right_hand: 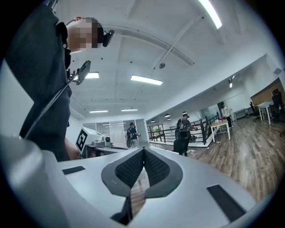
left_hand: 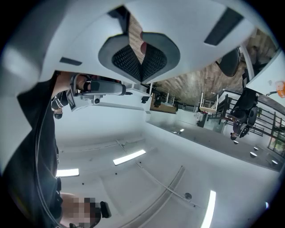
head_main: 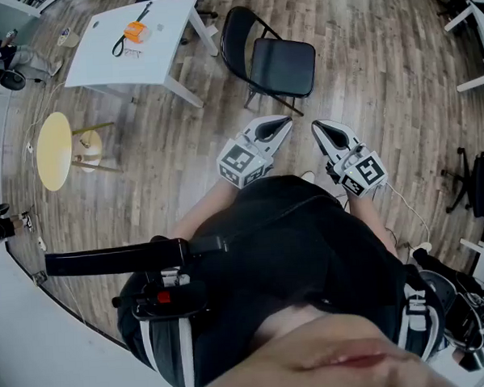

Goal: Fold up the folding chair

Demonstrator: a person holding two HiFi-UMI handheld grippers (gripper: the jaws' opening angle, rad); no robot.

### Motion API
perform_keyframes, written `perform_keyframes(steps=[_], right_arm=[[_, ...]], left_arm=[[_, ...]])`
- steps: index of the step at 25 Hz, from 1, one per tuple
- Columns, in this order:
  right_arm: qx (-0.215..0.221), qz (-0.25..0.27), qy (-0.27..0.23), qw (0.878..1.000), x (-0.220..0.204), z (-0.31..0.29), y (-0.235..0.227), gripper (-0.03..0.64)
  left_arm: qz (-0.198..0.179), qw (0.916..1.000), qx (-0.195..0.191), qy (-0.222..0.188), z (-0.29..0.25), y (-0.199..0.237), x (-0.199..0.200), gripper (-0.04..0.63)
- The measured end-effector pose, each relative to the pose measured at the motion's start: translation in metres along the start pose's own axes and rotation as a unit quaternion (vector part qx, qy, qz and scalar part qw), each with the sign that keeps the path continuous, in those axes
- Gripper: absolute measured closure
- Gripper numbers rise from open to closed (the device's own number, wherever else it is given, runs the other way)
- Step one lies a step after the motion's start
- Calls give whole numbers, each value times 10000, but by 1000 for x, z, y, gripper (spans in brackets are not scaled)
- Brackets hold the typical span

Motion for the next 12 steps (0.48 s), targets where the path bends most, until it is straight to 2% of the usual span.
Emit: perform_keyframes(steps=[12], right_arm=[[13, -117, -73, 9999, 1, -1, -5, 609]], left_arm=[[18, 10000, 27, 62, -3, 1, -2, 591]])
Point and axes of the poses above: the fingertips, and each gripper's own axes: z backward along the fingers, y to its left, x out of its top, the point moved 6 cm from there along z, backward along the fingers, and after that the axes turned 5 degrees about -x, right-handed, at the moved point
